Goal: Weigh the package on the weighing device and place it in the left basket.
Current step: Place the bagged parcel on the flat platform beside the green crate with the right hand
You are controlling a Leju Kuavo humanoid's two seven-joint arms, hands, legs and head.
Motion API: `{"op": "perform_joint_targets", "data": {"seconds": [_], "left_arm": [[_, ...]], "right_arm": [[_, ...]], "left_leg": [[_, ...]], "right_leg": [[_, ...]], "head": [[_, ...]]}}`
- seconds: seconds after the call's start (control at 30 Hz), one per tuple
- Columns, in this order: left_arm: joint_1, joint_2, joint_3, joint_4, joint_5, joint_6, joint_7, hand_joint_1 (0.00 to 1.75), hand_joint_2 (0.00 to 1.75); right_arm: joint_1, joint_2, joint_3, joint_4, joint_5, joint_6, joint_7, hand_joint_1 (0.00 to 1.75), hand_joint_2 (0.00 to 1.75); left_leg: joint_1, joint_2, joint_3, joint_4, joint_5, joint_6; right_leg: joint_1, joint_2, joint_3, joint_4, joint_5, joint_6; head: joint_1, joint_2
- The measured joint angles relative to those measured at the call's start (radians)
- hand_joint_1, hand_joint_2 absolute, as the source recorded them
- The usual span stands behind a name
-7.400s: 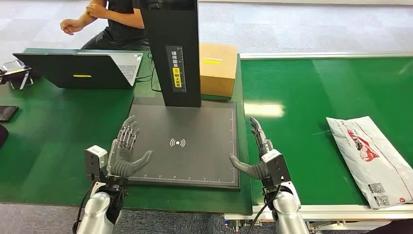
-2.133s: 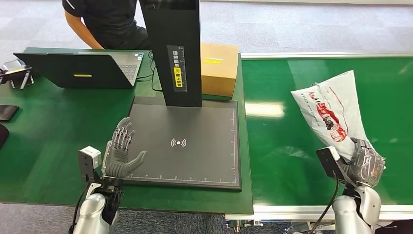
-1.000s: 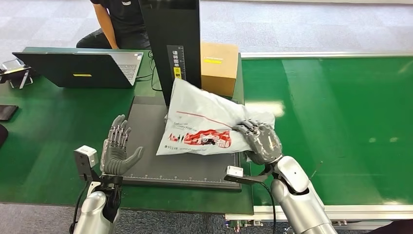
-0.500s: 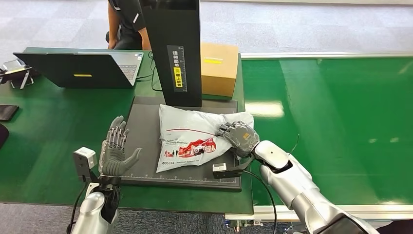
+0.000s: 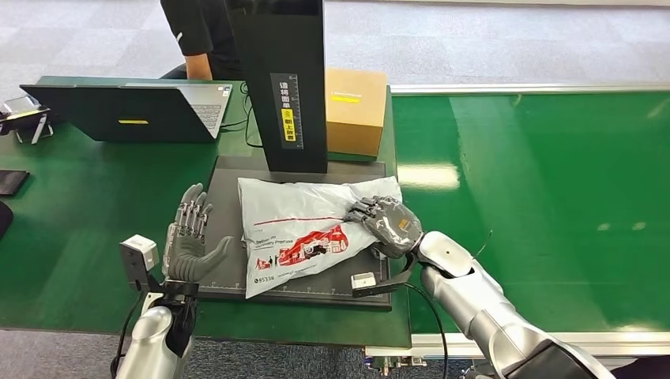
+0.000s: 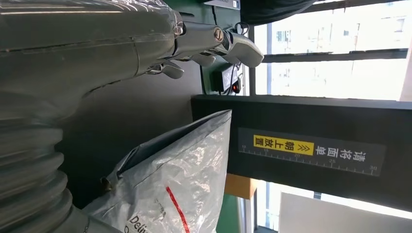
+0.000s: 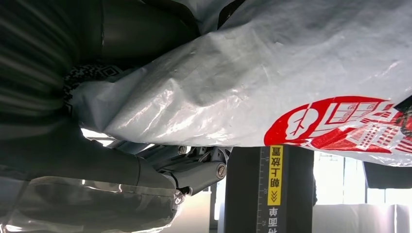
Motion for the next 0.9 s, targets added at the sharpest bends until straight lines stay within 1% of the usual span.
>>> {"op": "perform_joint_targets", "data": {"seconds": [0.2, 0.33, 0.37, 0.4, 0.43, 0.5, 0.53, 0.57, 0.67, 0.77, 0.83, 0.9], "left_arm": [[-0.014, 0.0, -0.008, 0.01, 0.004, -0.004, -0.001, 0.0, 1.75], [-0.02, 0.0, -0.008, 0.013, 0.006, -0.007, -0.001, 0.0, 1.75], [-0.021, 0.0, -0.008, 0.013, 0.007, -0.008, 0.0, 0.0, 1.75], [-0.022, 0.0, -0.008, 0.013, 0.008, -0.008, 0.001, 0.0, 1.75], [-0.023, 0.0, -0.008, 0.013, 0.009, -0.009, 0.002, 0.0, 1.75], [-0.024, 0.0, -0.008, 0.013, 0.01, -0.01, 0.002, 0.0, 1.75], [-0.024, 0.0, -0.009, 0.013, 0.01, -0.01, 0.003, 0.0, 1.75], [-0.025, 0.0, -0.009, 0.014, 0.01, -0.011, 0.003, 0.0, 1.75], [-0.027, 0.0, -0.012, 0.016, 0.01, -0.013, 0.006, 0.0, 1.75], [-0.031, 0.0, -0.018, 0.022, 0.011, -0.012, 0.009, 0.0, 1.75], [-0.032, 0.0, -0.022, 0.026, 0.012, -0.011, 0.009, 0.0, 1.75], [-0.033, 0.0, -0.027, 0.031, 0.014, -0.01, 0.009, 0.0, 1.75]], "right_arm": [[0.004, 0.034, 0.0, 0.031, -0.02, -0.011, -0.006, 1.74, 1.75], [0.001, 0.055, 0.0, 0.064, -0.008, -0.024, 0.027, 1.59, 1.75], [0.0, 0.059, 0.0, 0.071, -0.006, -0.026, 0.036, 1.59, 1.75], [-0.002, 0.063, 0.0, 0.078, -0.005, -0.029, 0.044, 1.52, 1.75], [-0.004, 0.066, 0.0, 0.085, -0.004, -0.031, 0.05, 1.15, 1.75], [-0.006, 0.072, 0.0, 0.095, -0.004, -0.034, 0.055, 0.36, 1.75], [-0.007, 0.073, 0.0, 0.1, -0.004, -0.035, 0.055, 0.03, 1.75], [-0.008, 0.075, 0.0, 0.103, -0.003, -0.037, 0.053, 0.0, 1.75], [-0.007, 0.077, -0.006, 0.107, -0.002, -0.047, 0.035, 0.0, 1.75], [-0.001, 0.081, -0.031, 0.103, -0.016, -0.052, -0.014, 0.0, 1.75], [0.006, 0.086, -0.053, 0.097, -0.064, -0.045, -0.049, 0.0, 1.75], [0.019, 0.088, -0.063, 0.075, -0.156, -0.025, -0.064, 0.0, 1.75]], "left_leg": [[0.0, 0.0, 0.0, 0.0, 0.0, 0.0], [0.0, 0.0, 0.0, 0.0, 0.0, 0.0], [0.0, 0.0, 0.0, 0.0, 0.0, 0.0], [0.0, 0.0, 0.0, 0.0, 0.0, 0.0], [0.0, 0.0, 0.0, 0.0, 0.0, 0.0], [0.0, 0.0, 0.0, 0.0, 0.0, 0.0], [0.0, 0.0, 0.0, 0.0, 0.0, 0.0], [0.0, 0.0, 0.0, 0.0, 0.0, 0.0], [0.0, 0.0, 0.0, 0.0, 0.0, 0.0], [0.0, 0.0, 0.0, 0.0, 0.0, 0.0], [0.0, 0.0, 0.0, 0.0, 0.0, 0.0], [0.0, 0.0, 0.0, 0.0, 0.0, 0.0]], "right_leg": [[0.0, 0.0, 0.0, 0.0, 0.0, 0.0], [0.0, 0.0, 0.0, 0.0, 0.0, 0.0], [0.0, 0.0, 0.0, 0.0, 0.0, 0.0], [0.0, 0.0, 0.0, 0.0, 0.0, 0.0], [0.0, 0.0, 0.0, 0.0, 0.0, 0.0], [0.0, 0.0, 0.0, 0.0, 0.0, 0.0], [0.0, 0.0, 0.0, 0.0, 0.0, 0.0], [0.0, 0.0, 0.0, 0.0, 0.0, 0.0], [0.0, 0.0, 0.0, 0.0, 0.0, 0.0], [0.0, 0.0, 0.0, 0.0, 0.0, 0.0], [0.0, 0.0, 0.0, 0.0, 0.0, 0.0], [0.0, 0.0, 0.0, 0.0, 0.0, 0.0]], "head": [[0.0, 0.0], [0.0, 0.0], [0.0, 0.0], [0.0, 0.0], [0.0, 0.0], [0.0, 0.0], [0.0, 0.0], [0.0, 0.0], [0.0, 0.0], [0.0, 0.0], [0.0, 0.0], [0.0, 0.0]]}}
